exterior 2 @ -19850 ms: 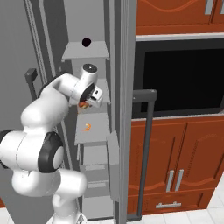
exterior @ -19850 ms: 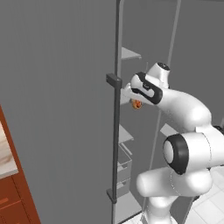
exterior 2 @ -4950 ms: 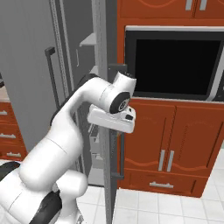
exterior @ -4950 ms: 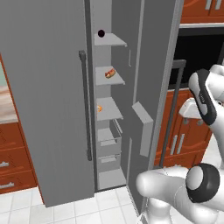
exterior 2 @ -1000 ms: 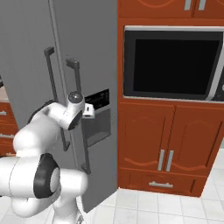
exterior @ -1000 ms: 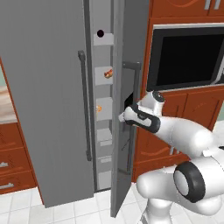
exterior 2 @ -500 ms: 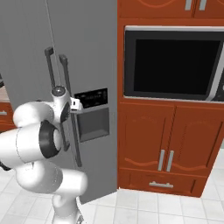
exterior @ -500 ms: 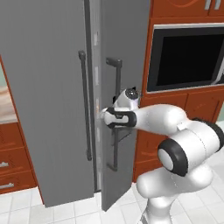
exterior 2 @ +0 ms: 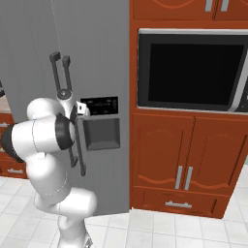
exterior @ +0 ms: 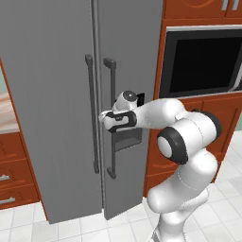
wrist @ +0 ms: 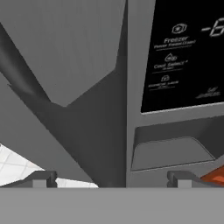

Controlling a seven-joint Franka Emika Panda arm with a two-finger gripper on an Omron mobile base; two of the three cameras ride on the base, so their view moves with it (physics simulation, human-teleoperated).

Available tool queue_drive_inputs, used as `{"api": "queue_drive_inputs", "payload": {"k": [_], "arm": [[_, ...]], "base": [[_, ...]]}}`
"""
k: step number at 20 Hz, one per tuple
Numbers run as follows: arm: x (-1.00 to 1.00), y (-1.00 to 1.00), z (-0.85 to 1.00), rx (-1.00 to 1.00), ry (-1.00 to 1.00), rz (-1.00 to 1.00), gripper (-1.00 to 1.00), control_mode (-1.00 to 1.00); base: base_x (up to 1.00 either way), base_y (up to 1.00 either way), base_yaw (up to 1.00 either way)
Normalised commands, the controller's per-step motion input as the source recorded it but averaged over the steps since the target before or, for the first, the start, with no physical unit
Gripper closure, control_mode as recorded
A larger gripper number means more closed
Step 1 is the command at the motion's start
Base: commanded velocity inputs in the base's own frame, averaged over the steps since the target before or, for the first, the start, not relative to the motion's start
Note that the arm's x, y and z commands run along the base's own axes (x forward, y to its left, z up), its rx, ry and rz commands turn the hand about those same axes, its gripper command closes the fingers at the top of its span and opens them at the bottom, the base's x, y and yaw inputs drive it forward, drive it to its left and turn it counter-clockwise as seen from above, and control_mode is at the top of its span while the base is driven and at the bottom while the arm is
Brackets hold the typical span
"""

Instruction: Store the hot dog in the freezer for long-term storage. Close the freezer door after placing the cooked food.

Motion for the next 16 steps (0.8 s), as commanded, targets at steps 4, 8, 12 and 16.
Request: {"api": "queue_drive_inputs", "payload": {"k": [4, 8, 12, 16], "arm": [[0.49, 0.05, -0.04, 0.00, -0.09, 0.00, -1.00, -1.00], [0.41, 0.06, 0.00, -0.02, -0.12, 0.00, -1.00, -1.00], [0.27, 0.05, 0.00, -0.08, -0.05, -0.04, -1.00, -1.00], [0.13, -0.01, 0.00, -0.04, 0.01, -0.20, -1.00, -1.00]], "base": [[0.00, 0.00, 0.00], [0.00, 0.00, 0.00], [0.00, 0.00, 0.00], [0.00, 0.00, 0.00]]}}
